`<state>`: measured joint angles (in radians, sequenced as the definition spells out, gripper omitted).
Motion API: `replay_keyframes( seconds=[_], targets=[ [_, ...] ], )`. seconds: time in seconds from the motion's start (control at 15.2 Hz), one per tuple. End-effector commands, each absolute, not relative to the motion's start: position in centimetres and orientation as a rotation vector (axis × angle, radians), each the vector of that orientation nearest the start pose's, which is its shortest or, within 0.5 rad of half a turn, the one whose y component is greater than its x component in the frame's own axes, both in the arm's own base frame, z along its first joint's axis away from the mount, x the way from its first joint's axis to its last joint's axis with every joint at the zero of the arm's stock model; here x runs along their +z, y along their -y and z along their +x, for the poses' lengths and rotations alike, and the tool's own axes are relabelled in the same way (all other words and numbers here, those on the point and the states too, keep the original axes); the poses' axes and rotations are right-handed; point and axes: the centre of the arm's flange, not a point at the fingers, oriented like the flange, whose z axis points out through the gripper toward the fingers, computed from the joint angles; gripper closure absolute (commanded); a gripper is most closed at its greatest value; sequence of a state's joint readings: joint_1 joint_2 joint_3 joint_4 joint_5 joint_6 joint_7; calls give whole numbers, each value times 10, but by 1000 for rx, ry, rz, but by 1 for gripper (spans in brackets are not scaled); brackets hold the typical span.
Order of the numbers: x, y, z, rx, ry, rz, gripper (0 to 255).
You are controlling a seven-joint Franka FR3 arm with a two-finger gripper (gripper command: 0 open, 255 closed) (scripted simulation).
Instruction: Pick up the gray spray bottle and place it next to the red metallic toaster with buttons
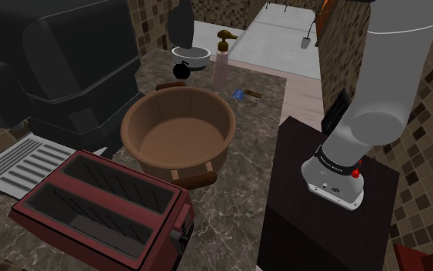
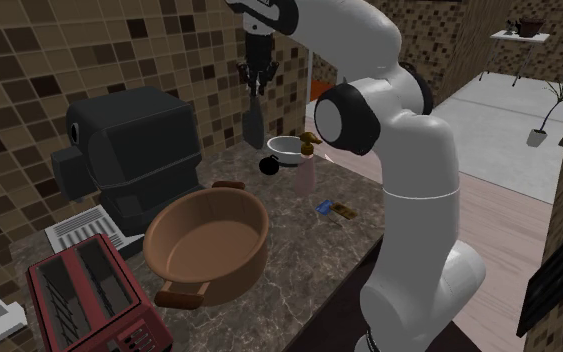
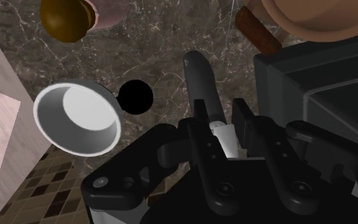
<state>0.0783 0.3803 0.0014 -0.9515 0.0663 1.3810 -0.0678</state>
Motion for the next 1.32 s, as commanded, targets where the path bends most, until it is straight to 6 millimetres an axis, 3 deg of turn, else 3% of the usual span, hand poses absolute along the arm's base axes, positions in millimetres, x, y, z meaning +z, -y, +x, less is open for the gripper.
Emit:
replay_keyframes(
  seconds=[0.0,0.26,1.25],
  targets=[
    [676,-59,638,-75,248,-3065,255],
    [692,-59,638,-75,248,-3065,255],
    [704,-175,478,-75,248,-3065,255]
  ],
)
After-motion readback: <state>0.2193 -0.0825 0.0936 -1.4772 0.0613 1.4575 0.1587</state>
